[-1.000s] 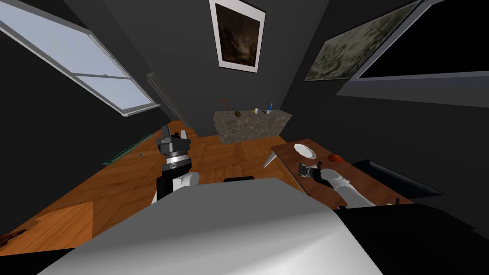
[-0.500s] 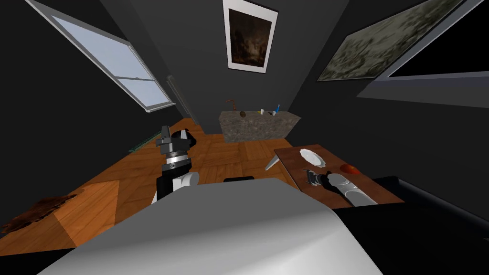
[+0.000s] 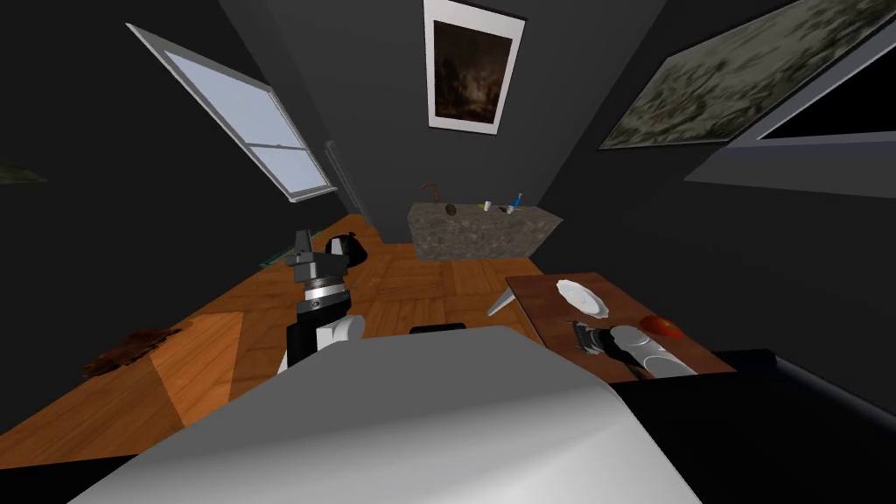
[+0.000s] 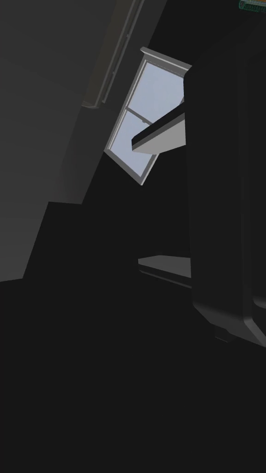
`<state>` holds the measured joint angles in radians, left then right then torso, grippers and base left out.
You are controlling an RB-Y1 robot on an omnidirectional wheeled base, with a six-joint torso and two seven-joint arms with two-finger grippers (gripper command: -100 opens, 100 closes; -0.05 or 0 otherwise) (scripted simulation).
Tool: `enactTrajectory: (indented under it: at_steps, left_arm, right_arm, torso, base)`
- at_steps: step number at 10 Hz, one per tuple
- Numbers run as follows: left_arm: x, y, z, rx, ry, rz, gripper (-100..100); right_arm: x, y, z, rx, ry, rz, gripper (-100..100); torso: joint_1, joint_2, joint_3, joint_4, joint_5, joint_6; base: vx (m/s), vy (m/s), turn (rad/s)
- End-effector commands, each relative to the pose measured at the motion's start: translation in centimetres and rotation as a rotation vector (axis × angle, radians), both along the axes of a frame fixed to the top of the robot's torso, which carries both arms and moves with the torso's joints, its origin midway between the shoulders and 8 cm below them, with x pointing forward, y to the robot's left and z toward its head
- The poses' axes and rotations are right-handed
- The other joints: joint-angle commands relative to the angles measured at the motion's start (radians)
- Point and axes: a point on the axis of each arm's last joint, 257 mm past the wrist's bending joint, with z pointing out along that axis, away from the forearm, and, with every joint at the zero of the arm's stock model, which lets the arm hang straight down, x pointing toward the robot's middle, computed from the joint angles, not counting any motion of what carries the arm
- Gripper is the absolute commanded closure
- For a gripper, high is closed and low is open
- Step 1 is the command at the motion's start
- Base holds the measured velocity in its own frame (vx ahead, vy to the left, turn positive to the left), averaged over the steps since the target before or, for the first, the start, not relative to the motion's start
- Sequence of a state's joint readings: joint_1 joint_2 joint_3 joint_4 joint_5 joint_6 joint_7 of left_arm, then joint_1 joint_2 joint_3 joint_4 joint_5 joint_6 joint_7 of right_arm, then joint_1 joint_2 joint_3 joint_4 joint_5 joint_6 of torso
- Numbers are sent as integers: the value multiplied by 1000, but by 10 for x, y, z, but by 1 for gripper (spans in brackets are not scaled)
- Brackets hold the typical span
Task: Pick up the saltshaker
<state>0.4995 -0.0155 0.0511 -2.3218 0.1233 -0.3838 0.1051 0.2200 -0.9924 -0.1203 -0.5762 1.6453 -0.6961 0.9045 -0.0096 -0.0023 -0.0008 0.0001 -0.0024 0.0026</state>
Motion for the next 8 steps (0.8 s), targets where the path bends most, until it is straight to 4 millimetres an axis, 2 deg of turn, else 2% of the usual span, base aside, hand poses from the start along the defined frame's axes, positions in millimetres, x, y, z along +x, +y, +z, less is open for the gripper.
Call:
enactTrajectory:
  at_steps: [1,2,3,4,5,6,7,8]
  left_arm:
    - [0,0,0,0,0,0,0]
    - [0,0,0,0,0,0,0]
    - [0,0,0,0,0,0,0]
    - [0,0,0,0,0,0,0]
    - [0,0,0,0,0,0,0]
    - [0,0,0,0,0,0,0]
    - [0,0,0,0,0,0,0]
    - [0,0,0,0,0,0,0]
  right_arm:
    - [-26,-13,1,-33,64,-7,-100]
    - [-26,-13,1,-33,64,-7,-100]
    - [-48,-22,3,-57,117,-6,-100]
    - [-48,-22,3,-57,117,-6,-100]
    - [-68,-30,5,-77,164,-6,-100]
    - [-68,-30,5,-77,164,-6,-100]
    - [-99,-41,10,-106,237,-5,-100]
    - [-99,-41,10,-106,237,-5,-100]
  torso:
    - [0,0,0,0,0,0]
    - [-1,0,0,0,0,-1]
    - [-1,0,0,0,0,0]
    - [-2,0,0,0,0,0]
    - [-1,-1,0,0,0,0]
    - [-1,-1,-1,0,0,0]
    - [1,-1,0,0,0,1]
    - [-2,1,0,0,0,-1]
  base:
    - [-27,-75,299]
    - [-15,-74,109]
    - [-18,-86,145]
    - [-10,-74,106]
    - [-15,-67,149]
    - [-14,-53,106]
    - [-40,-94,292]
    - [-26,-98,142]
